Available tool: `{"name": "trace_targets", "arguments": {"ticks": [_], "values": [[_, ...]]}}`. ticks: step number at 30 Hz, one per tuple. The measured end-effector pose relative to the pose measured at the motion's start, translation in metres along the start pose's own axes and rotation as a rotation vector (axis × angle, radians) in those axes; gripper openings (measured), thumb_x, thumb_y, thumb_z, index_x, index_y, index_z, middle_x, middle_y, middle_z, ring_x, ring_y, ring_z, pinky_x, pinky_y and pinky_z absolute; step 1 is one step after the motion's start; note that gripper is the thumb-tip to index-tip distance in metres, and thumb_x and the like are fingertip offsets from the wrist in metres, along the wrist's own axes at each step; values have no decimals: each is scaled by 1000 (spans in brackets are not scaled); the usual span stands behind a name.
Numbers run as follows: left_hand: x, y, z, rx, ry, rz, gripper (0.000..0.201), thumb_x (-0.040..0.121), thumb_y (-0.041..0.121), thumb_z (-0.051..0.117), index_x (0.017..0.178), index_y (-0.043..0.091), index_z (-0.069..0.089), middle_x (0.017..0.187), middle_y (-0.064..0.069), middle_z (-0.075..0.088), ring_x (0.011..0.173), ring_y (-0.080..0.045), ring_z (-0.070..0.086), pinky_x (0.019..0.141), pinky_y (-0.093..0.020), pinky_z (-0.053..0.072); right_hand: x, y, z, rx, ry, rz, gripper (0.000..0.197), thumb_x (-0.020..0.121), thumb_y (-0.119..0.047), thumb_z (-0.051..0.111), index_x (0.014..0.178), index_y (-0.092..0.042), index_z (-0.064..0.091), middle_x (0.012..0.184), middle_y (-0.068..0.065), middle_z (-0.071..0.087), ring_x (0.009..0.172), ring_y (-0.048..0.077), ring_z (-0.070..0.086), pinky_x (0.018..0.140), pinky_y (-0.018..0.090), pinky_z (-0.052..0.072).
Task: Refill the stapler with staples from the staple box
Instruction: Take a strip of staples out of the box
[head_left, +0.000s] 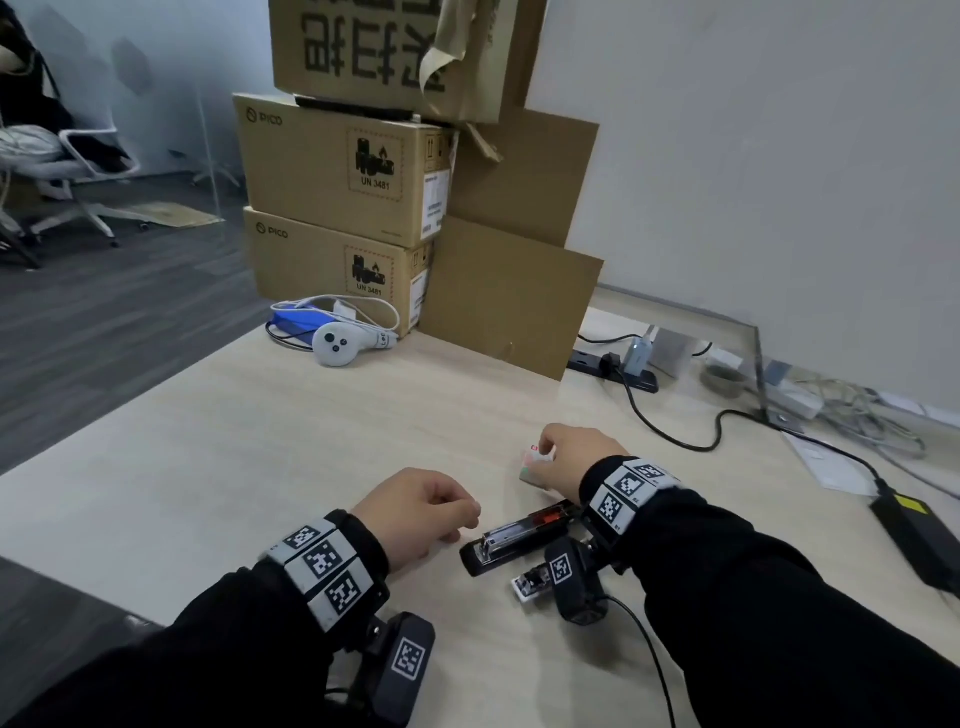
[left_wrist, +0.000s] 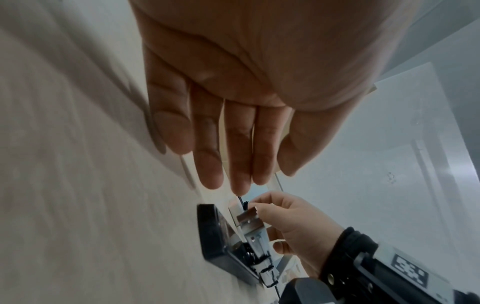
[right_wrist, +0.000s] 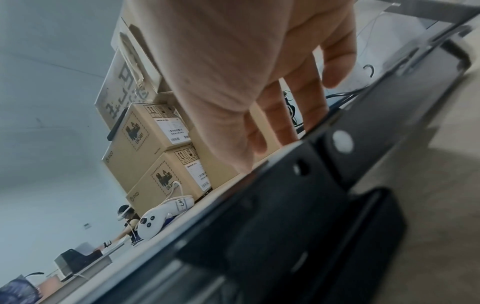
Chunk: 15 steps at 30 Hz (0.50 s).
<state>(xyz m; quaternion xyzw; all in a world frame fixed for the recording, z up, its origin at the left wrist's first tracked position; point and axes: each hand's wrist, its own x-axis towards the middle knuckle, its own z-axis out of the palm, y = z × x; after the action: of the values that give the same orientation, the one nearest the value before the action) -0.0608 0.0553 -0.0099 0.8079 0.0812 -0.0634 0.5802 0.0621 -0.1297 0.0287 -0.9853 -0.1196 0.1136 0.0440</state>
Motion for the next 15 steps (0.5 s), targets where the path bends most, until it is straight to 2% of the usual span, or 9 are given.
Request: {"name": "trace_targets", "arguments": {"ticks": [1,3,6,8,10,13,15], "values": [[-2,1,0,-2,2,0,16,87,28,67,88,15,76,94,-1,80,75,-9,71,59,-26,48,0,-2,0,9,-1,-16,37,85,-49,54,116,-29,57,115,1,66,96,23,60,77,32,47],[-5,1,0,-13,2,-5,16,87,28,67,88,15,76,94,-1,80,72,-7,69,56,-24,47,2,-8,0,-7,-23,-52,40,91,-42,47,130,-33,54,128,3,62,109,24,59,83,31,46],[-7,0,-1,-24,-2,-9,16,87,29,68,88,16,76,93,1,80,70,-6,69,54,-21,47,5,-17,2,-93,-61,-85,39,97,-36,43,134,-33,54,137,2,59,123,24,56,97,33,45],[-9,-2,-3,-41,1,-17,16,87,29,68,88,16,76,93,1,80,70,-6,68,55,-22,47,8,-20,3,-116,-64,-95,34,97,-33,45,129,-31,56,132,3,61,119,25,58,95,33,46],[-10,-4,-6,-56,1,-27,17,86,30,68,87,16,76,94,-1,80,70,-6,69,57,-25,48,10,-19,6,-111,-59,-95,27,95,-31,48,122,-29,56,121,6,65,108,26,62,86,33,49],[-11,-4,-9,-93,7,-41,19,83,32,68,84,16,76,94,-4,80,73,-10,70,59,-29,47,6,-18,7,-66,-15,-98,22,94,-42,48,110,-26,47,101,5,68,89,26,65,77,35,53],[-13,-2,-9,-132,34,-37,17,83,30,68,84,15,76,91,-3,80,75,-12,70,59,-29,48,-1,-17,0,2,21,-113,24,90,-45,53,105,-29,44,99,1,68,85,23,65,77,36,56]]}}
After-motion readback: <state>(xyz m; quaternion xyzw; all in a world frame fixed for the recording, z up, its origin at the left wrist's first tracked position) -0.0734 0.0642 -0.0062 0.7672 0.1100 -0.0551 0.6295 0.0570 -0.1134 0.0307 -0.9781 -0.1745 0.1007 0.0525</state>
